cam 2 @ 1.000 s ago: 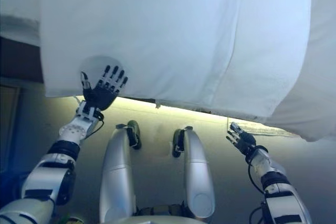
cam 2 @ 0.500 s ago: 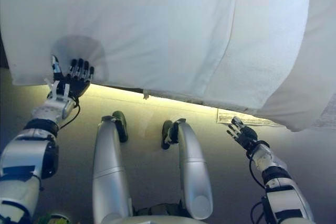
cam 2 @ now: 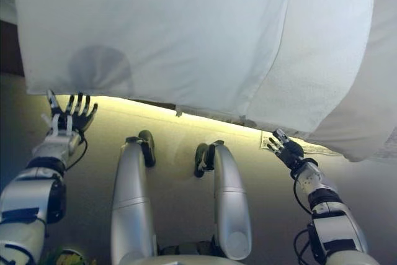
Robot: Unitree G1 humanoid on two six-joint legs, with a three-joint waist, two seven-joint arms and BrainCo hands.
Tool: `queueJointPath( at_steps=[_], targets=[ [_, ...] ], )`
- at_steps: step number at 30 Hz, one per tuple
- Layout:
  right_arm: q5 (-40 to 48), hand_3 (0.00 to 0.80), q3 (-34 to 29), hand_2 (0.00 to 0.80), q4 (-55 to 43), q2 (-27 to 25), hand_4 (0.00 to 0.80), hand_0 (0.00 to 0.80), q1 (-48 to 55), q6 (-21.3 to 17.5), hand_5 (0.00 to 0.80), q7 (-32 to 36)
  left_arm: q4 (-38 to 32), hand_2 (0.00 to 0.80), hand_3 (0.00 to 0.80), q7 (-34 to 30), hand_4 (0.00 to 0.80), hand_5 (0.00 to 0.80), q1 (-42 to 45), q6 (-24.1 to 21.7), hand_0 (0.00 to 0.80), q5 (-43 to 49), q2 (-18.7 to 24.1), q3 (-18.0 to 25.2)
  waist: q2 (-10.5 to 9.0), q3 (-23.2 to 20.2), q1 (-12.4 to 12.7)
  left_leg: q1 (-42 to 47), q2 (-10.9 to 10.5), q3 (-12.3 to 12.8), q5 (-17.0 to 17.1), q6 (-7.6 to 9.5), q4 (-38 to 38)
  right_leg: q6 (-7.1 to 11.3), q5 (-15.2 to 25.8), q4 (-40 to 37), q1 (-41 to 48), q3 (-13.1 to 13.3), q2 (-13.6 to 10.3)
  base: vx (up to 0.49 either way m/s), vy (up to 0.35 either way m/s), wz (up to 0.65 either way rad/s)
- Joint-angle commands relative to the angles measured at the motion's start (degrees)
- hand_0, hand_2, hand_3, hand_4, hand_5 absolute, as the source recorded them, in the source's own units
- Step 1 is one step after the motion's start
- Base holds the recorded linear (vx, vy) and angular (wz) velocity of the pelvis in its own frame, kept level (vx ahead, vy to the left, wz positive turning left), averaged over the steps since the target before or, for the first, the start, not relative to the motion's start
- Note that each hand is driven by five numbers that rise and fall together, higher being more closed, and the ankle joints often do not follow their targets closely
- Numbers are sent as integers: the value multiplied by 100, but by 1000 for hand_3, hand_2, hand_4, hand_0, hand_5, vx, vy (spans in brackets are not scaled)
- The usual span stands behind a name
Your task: Make the bed neatly
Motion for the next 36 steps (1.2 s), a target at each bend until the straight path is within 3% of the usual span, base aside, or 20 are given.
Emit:
queueJointPath(
  at_steps=[1, 7, 12, 13, 17, 24, 30, 33, 36],
  targets=[
    [-161, 0, -421, 0, 138, -271, 0, 0, 593, -325, 0, 246, 90, 0, 0, -197, 0, 0, 739, -108, 0, 70, -348, 166, 367, -409, 131, 726, -106, 147, -550, -81, 94, 212, 1370, -1226, 266, -89, -20, 9, 78, 5],
    [-421, 0, -710, 0, 104, -134, 0, 0, 1146, -469, 0, 451, -106, 0, 0, -641, 0, 0, 1951, -208, 0, 455, -937, 506, 588, -742, 207, 1952, -269, 387, -265, -239, -1167, 248, 1364, -2242, 1372, -98, -45, 25, 37, 6],
    [-590, 0, -898, 0, 193, 129, 0, 0, 1514, -506, 0, 652, -85, 0, 0, -978, 0, 0, 2603, -32, 0, 1073, -1231, 629, 664, -1041, 320, 2874, -414, 536, 191, -266, -2347, 249, 1665, -3384, 2373, -383, -194, 46, -39, 15],
    [-639, 0, -905, 0, 194, 165, 0, 0, 1566, -514, 0, 669, -116, 0, 0, -996, 0, 0, 2684, 13, 0, 1111, -1265, 627, 694, -1102, 337, 3099, -453, 486, 90, -295, -2501, 316, 1561, -3502, 2582, -360, -176, 42, -24, 11],
    [-937, 0, -939, 0, 48, 381, 0, 0, 1845, -482, 0, 619, -315, 0, 0, -1090, 0, 0, 3114, 56, 0, 1360, -1464, 659, 758, -1321, 360, 3846, -529, 599, 521, -260, -3430, 360, 1860, -4354, 3330, -523, -147, 37, -33, -2],
    [-1527, 0, -927, 0, 444, 690, 0, 0, 2196, -442, 0, 463, -356, 0, 0, -1077, 0, 0, 3399, 159, 0, 2150, -1594, 422, 927, -2040, 349, 5308, -600, 697, 1051, -276, -5223, 539, 2263, -5947, 4815, -616, 3, 156, -39, -7],
    [-1493, 0, -658, 0, 994, 1135, 0, 0, 2395, -517, 0, 347, 47, 0, 0, -1057, 0, 0, 3373, 10, 0, 4006, -1629, -429, 1113, -2472, 269, 6018, -636, 720, 1407, -259, -6336, 666, 2673, -6769, 5376, -561, 117, 96, 3, -7],
    [-1196, 0, -681, 0, 1331, 1341, 0, 0, 2468, -456, 0, 339, 150, 0, 0, -1226, 0, 0, 3366, -67, 0, 3896, -1814, -619, 1175, -2568, 245, 6198, -671, 740, 1438, -231, -6554, 686, 2743, -6985, 5532, -582, 149, 50, 11, -4],
    [-866, 0, -800, 0, 1702, 1581, 0, 0, 2479, -542, 0, 17, 252, 0, 0, -1125, 0, 0, 3383, -264, 0, 3341, -2138, -515, 1188, -2660, 254, 6311, -702, 744, 1365, -195, -6576, 674, 2762, -7121, 5654, -614, 162, 50, -11, -2]
  ],
)
